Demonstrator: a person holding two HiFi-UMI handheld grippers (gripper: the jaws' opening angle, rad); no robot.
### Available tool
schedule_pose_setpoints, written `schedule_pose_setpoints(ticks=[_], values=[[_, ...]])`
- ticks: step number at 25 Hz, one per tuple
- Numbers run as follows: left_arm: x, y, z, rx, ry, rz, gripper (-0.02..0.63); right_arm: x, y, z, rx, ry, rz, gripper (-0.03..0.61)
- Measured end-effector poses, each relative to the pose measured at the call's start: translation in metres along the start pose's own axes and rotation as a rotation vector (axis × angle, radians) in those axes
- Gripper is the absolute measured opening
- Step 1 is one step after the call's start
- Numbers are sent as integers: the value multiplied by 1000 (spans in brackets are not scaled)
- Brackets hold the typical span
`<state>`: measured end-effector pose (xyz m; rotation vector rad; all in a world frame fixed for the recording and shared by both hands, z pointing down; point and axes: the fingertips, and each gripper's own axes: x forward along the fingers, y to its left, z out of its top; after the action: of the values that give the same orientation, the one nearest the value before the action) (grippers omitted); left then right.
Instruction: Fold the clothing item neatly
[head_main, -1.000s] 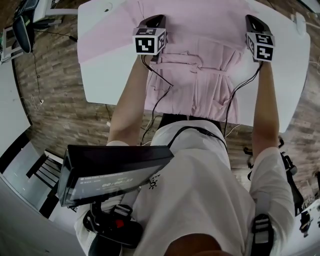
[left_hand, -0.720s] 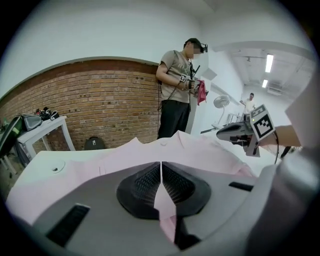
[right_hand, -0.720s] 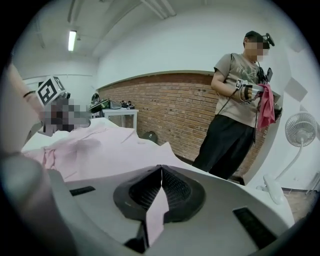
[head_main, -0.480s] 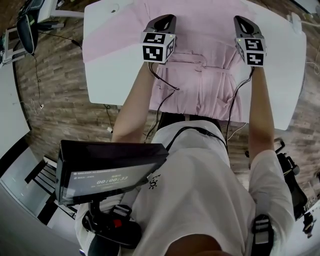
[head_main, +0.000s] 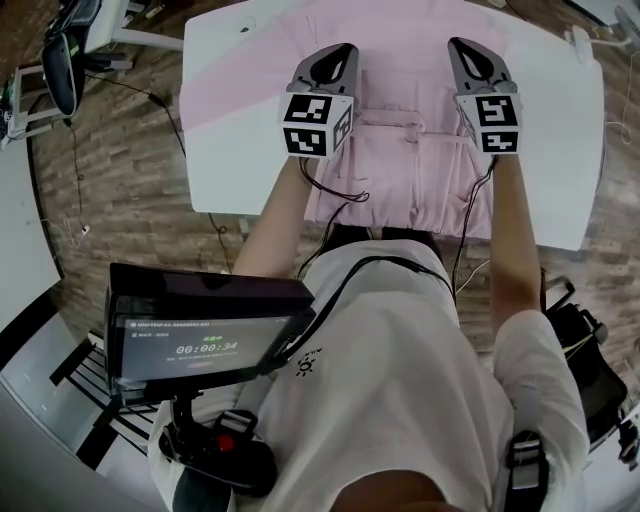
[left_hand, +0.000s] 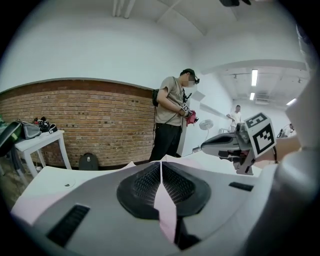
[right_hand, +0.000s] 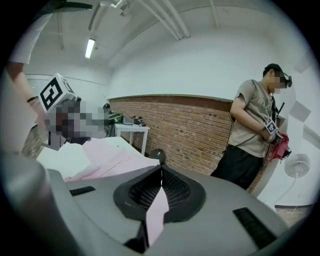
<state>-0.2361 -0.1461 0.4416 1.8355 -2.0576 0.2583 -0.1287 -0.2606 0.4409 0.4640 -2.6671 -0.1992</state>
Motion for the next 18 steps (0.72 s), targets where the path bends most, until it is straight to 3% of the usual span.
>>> schedule_pose_setpoints(ticks=[8,18], values=[[-56,7,23,-24,-84,-35,12,-15,70,52,-54,-51,30,5],[-117,23,38,-2,-144,-50,12,-29,130,101,-36,-83,35,5]])
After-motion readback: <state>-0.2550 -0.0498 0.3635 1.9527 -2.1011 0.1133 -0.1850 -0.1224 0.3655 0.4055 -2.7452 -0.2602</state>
